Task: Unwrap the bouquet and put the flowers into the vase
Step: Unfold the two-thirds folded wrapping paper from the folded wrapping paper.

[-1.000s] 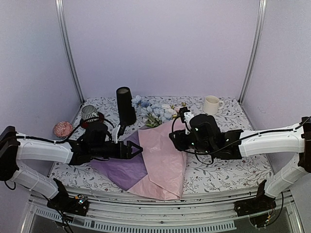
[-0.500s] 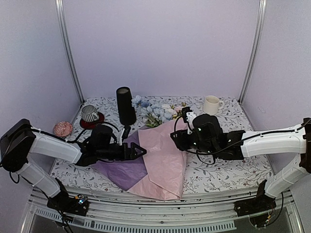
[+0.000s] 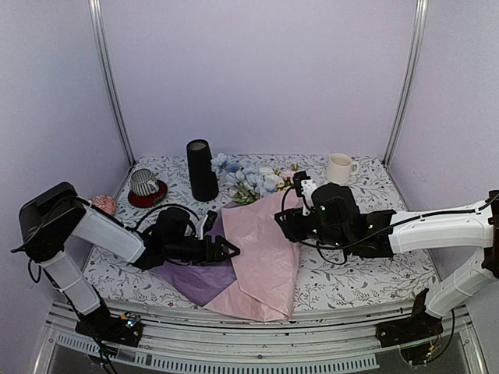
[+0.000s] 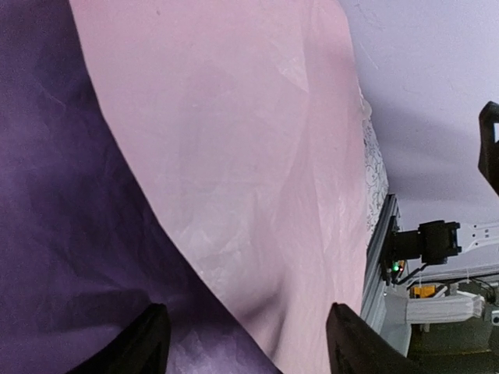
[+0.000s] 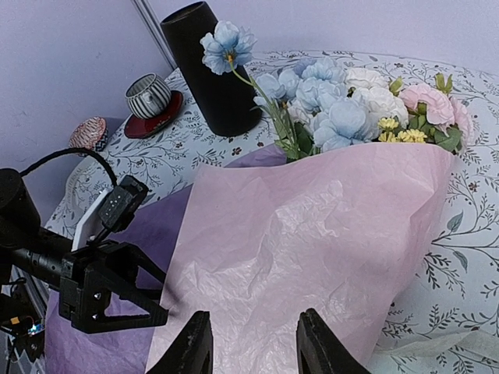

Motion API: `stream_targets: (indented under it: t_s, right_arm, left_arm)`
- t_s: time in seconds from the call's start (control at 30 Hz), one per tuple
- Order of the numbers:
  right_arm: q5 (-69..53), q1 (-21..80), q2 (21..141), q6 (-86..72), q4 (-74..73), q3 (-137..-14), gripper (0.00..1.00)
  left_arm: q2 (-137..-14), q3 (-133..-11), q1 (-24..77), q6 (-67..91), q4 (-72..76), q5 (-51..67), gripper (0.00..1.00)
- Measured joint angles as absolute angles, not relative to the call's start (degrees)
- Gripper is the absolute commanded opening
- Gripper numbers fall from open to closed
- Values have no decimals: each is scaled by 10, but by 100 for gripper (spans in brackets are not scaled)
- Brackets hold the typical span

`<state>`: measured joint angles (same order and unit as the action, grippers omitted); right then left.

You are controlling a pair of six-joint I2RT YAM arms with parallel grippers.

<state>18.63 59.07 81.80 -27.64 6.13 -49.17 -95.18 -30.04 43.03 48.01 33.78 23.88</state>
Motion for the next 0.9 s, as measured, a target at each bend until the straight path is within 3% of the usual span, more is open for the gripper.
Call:
stream_targets:
  t_s: [0.2,0.37,0.43,0.9]
  right_arm:
    - [187,590,811,-276,62,-484,38]
    - [187,588,811,-276,63,-482,38]
    - [187,588,811,-276,63,-482,38]
    - [187,584,799,-275,64,-480,38]
  left_arm:
    - [-953,-304,429,485,359,253,26]
    - [-938,-307,429,481,362,263,4]
    - [-926,-307,429,481,361,263,0]
    - [-834,-367,465,450,272,230,0]
